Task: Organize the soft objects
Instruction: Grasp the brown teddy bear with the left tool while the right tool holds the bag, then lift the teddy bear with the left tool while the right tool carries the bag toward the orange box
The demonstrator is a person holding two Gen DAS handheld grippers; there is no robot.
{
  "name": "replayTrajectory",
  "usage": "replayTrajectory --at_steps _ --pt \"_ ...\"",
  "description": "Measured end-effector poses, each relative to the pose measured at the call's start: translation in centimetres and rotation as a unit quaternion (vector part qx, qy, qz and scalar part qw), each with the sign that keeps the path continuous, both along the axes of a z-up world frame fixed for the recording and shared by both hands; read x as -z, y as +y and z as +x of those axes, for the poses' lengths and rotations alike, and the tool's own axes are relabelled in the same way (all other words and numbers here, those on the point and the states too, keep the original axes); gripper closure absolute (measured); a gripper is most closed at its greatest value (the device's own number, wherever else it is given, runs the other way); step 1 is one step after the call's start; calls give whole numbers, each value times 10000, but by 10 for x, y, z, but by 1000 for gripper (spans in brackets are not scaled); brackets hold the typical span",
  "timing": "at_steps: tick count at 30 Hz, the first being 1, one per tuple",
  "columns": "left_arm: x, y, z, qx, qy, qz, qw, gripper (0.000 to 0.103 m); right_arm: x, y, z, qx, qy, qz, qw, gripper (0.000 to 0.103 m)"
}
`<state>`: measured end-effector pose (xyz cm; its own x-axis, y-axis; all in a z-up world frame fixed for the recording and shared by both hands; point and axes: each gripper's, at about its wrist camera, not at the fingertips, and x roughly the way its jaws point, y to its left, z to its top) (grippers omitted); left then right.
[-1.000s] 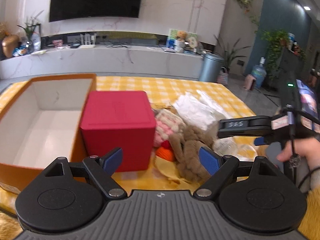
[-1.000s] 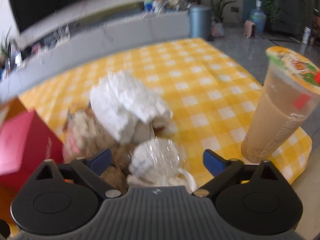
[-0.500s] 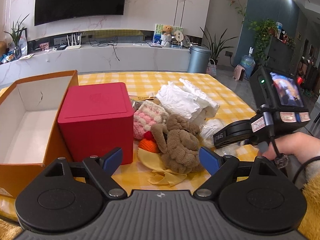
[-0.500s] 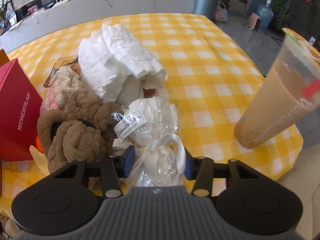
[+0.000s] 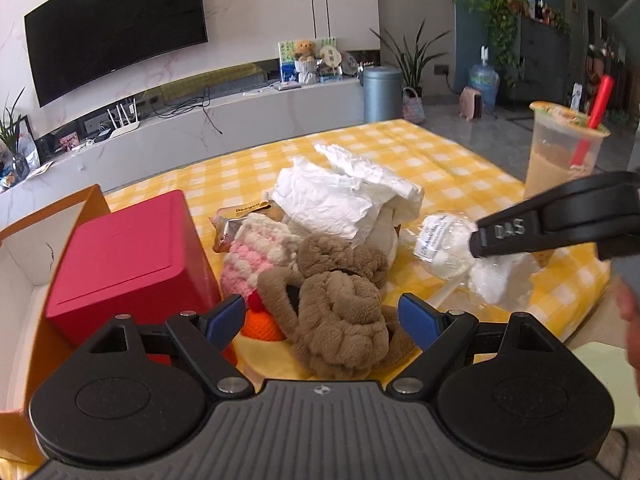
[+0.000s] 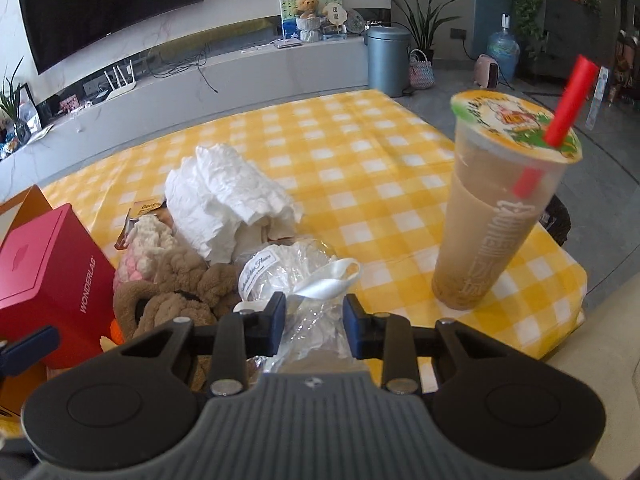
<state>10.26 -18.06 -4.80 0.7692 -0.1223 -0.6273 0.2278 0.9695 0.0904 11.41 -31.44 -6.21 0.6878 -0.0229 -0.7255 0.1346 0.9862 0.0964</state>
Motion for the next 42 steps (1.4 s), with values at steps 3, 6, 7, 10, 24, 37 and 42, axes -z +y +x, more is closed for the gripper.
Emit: replayTrajectory --at_steps 3,6,7,10,24,37,42 --pt "9 -10 11 121 64 68 9999 2 2 -7 -2 166 29 85 9998 73" --pt "24 -19 25 209 307 143 9992 2 1 -8 -4 176 -20 131 9998 73" --pt "29 -21 28 251 338 197 9989 2 2 -8 -3 155 -11 139 9998 73" --pt "46 -31 31 476 358 593 9965 2 5 -8 -1 105 62 142 9998 73" --pt "67 -26 28 394 146 891 9951 49 8 -8 -1 64 106 150 9998 75" --pt "8 13 8 531 35 -142 9985 51 20 -7 11 46 419 174 9990 81" --pt "0 15 2 510 -112 -118 9986 51 37 1 32 106 863 -103 9962 55"
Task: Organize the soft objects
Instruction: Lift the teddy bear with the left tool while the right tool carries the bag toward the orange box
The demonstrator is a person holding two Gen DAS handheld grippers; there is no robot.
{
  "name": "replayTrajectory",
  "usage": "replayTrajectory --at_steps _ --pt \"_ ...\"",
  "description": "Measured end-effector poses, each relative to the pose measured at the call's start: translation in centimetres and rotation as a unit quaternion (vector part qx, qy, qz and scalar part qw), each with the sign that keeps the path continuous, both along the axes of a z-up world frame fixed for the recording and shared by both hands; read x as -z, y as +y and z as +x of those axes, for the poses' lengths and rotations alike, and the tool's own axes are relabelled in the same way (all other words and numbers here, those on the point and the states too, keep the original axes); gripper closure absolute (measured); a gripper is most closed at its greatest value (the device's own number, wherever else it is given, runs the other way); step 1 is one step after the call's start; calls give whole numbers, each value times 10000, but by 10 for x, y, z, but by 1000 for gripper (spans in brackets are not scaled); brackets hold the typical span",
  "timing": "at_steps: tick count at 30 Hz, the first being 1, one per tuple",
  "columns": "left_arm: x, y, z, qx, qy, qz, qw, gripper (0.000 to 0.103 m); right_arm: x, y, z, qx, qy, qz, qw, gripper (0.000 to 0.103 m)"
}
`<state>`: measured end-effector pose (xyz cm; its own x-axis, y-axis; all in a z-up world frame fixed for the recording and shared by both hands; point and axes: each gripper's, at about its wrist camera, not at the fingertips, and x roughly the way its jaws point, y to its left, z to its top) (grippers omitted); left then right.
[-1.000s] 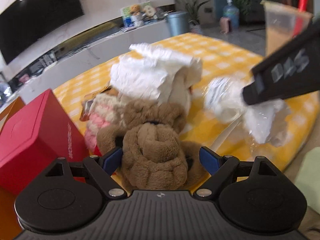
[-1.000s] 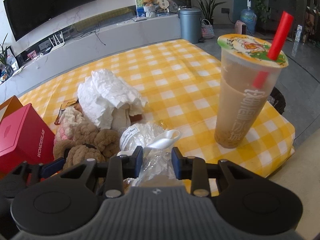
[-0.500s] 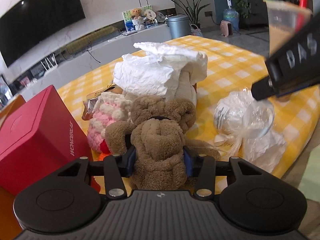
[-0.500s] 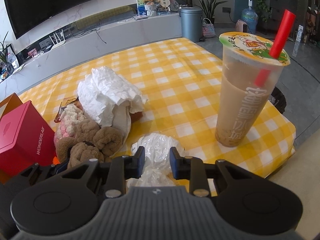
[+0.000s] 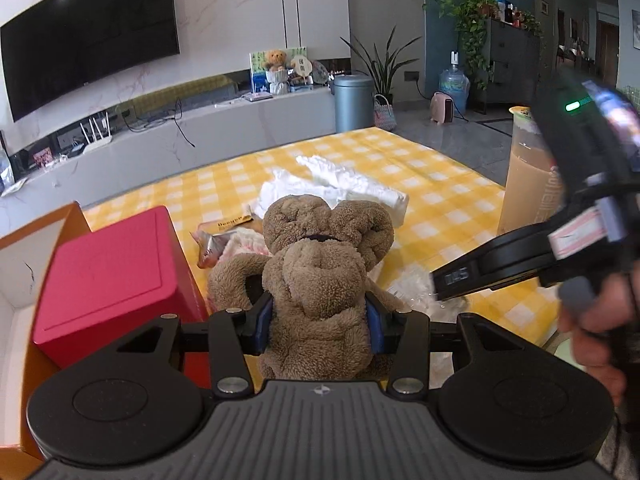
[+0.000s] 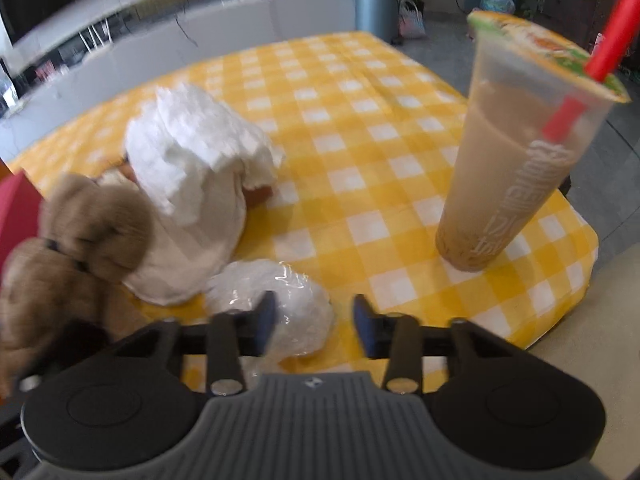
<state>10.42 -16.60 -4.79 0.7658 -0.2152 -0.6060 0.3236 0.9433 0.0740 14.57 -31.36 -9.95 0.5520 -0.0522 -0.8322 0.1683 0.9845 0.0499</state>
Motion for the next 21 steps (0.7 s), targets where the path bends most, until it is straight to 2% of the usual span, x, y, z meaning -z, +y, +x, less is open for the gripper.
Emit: replayTrajectory --at_steps 4,8,12,16,17,19,21 --pt "-1 1 1 41 27 -116 9999 51 3 5 8 -105 -21 -65 9999 55" --pt "-1 8 0 -1 36 -196 9998 51 6 14 13 -159 -43 -387 9991 50" --pt "-5 17 -3 -47 47 -395 9992 51 8 14 14 -129 -50 -475 9988 47" --pt "-7 24 -7 -124 26 -516 9986 51 10 23 16 -274 -86 -756 9967 50" --pt "-7 26 -7 -136 30 -537 9985 51 9 24 16 -300 -94 -763 9966 54" --pt "-7 27 -8 -140 45 -579 9982 51 9 23 16 -403 -121 -517 9978 88" --pt "-8 30 -7 -160 72 -645 9978 51 8 23 15 -448 -139 -424 9980 93"
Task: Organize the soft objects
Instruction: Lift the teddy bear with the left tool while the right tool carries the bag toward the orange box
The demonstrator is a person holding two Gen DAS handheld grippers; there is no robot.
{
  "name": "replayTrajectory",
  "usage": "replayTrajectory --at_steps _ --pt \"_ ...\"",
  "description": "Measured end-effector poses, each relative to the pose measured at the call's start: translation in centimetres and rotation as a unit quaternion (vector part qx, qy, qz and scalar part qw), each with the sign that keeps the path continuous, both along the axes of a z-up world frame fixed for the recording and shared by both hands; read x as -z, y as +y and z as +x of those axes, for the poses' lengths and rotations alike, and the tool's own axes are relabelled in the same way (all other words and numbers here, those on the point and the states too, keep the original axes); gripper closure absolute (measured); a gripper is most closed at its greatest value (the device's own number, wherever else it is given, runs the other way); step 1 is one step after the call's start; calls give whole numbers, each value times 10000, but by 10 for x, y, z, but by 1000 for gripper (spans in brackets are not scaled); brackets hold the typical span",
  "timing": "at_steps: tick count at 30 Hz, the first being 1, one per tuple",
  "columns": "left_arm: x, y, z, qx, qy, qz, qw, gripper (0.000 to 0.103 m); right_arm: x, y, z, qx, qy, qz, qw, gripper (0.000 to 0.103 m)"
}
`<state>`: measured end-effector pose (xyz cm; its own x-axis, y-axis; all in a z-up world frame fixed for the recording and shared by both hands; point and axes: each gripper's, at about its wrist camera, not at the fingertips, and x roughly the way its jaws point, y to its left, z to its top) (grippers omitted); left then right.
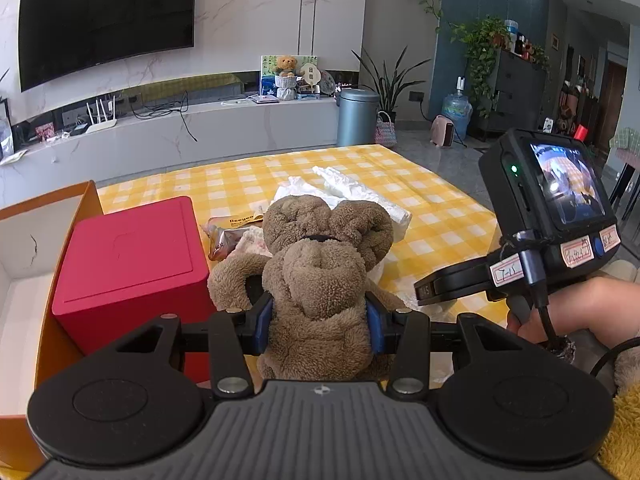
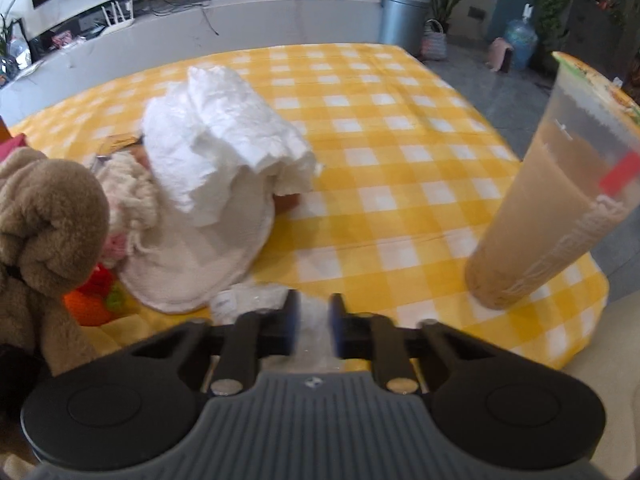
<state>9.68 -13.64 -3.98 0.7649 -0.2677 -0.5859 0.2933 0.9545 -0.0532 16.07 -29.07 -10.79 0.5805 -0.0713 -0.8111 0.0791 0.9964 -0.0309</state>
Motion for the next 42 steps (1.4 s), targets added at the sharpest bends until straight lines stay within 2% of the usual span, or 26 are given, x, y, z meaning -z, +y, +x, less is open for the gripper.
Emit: replayTrajectory --at_steps 1,4,12,18,22,24,26,27,28,30,33,35,36,37,39,40,42 --pt "0 2 1 -18 20 -35 10000 51 0 0 -1 20 -12 -24 10000 99" --pt "-1 5 2 -48 73 -149 9999 51 -2 -6 -3 87 -73 156 9998 103" --pt "-5 6 -4 -16 -1 -195 9998 51 -12 -24 -18 184 -416 961 9943 103" --pt "-11 11 -11 -119 -83 -288 9995 51 -25 -40 -33 275 -693 1636 9837 103" --pt "-19 18 -21 -131 -158 -415 9989 51 -34 -40 -44 127 -870 1988 9761 103" --pt "-23 23 -25 -121 -207 -450 9987 51 -38 -35 -47 70 -882 1842 9789 100" --pt "-25 28 -28 -128 -217 -488 9985 51 -36 -26 -46 259 -700 1302 9887 84" --pt "-26 29 -28 -162 -184 -514 9984 51 -32 -23 -44 404 -562 1043 9921 60" --pt "-27 31 -28 -177 -142 -541 9983 51 -28 -19 -42 506 -456 887 9937 48" --pt "-30 35 -29 -91 -133 -664 9977 51 -20 -16 -37 545 -237 773 9952 45" --pt "-34 41 -29 -47 -149 -895 9959 51 -6 -11 -27 515 134 904 9945 35" --pt "-35 44 -27 -3 -131 -1037 9945 51 8 -4 -16 485 538 899 9933 31" --pt "-35 45 -27 42 -125 -1095 9939 51 16 2 -11 481 801 705 9931 31" --pt "-35 47 -26 62 -122 -1149 9933 51 24 8 -6 469 1036 489 9923 32" --pt "-35 49 -25 33 -110 -1206 9926 51 33 15 -1 389 1216 373 9911 37" --pt "-34 50 -24 8 -102 -1204 9927 51 32 17 -1 342 1143 314 9924 47" --pt "-34 50 -25 -30 -88 -1167 9931 51 28 17 -4 295 988 424 9938 51"
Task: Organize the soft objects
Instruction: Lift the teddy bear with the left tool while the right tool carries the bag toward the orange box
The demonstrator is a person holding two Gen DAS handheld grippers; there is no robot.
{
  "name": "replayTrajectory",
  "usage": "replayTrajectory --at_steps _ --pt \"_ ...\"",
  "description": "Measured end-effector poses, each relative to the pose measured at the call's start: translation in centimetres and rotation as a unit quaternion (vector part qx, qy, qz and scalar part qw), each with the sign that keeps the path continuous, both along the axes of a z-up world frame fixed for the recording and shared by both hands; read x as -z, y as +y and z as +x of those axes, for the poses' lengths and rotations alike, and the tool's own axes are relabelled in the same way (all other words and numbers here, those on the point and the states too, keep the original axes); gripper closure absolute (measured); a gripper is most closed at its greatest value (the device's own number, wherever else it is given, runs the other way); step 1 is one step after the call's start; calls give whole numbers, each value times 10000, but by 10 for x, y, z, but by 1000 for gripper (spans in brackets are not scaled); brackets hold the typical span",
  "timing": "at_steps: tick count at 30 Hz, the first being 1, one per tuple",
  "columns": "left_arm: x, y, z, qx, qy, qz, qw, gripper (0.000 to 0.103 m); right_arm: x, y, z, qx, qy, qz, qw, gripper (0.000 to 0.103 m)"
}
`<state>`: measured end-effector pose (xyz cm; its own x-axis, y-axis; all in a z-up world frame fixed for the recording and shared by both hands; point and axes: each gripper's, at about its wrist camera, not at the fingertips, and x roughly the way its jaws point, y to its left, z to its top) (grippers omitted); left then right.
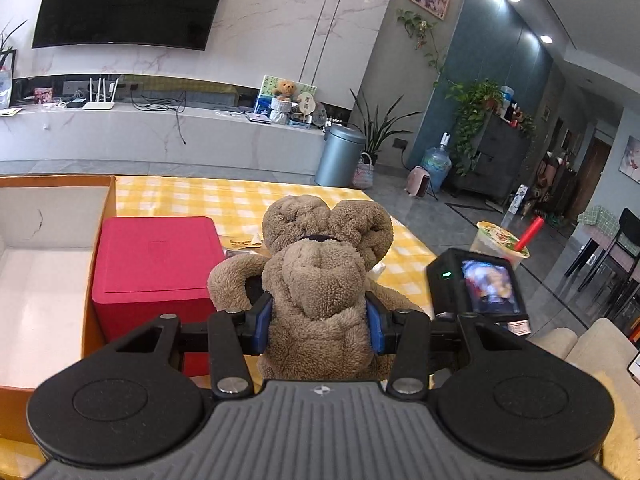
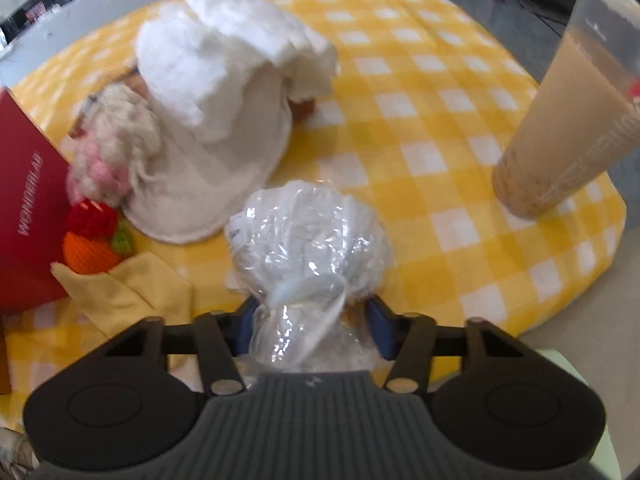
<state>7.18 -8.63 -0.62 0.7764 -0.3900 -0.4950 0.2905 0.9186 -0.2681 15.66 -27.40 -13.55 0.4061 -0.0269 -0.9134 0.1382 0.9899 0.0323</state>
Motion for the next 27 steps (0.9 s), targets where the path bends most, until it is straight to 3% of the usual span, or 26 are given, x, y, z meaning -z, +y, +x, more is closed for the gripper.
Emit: replayTrajectory --at_steps 5,9,15,17,21,27 --pt "-9 2 0 -76 62 35 9999 51 -19 -5 -16 71 -577 84 9983 55" --pt "-36 14 -12 -227 -198 99 9995 51 -51 -5 -37 -145 -1237 314 9917 55" --pt "-88 56 -44 -770 -930 494 9915 50 -116 18 -71 -734 -2352 1079 9632 55" --pt "-96 75 -51 -943 -848 564 9903 50 -136 35 -82 -938 -2644 1259 9516 55" --pt "-89 121 -56 -1186 -491 350 9911 50 -160 76 -100 -1411 -3032 1688 9272 55" --pt "-61 162 -39 -1528 -44 622 9863 50 -155 142 -96 -1894 -2862 1743 9229 55"
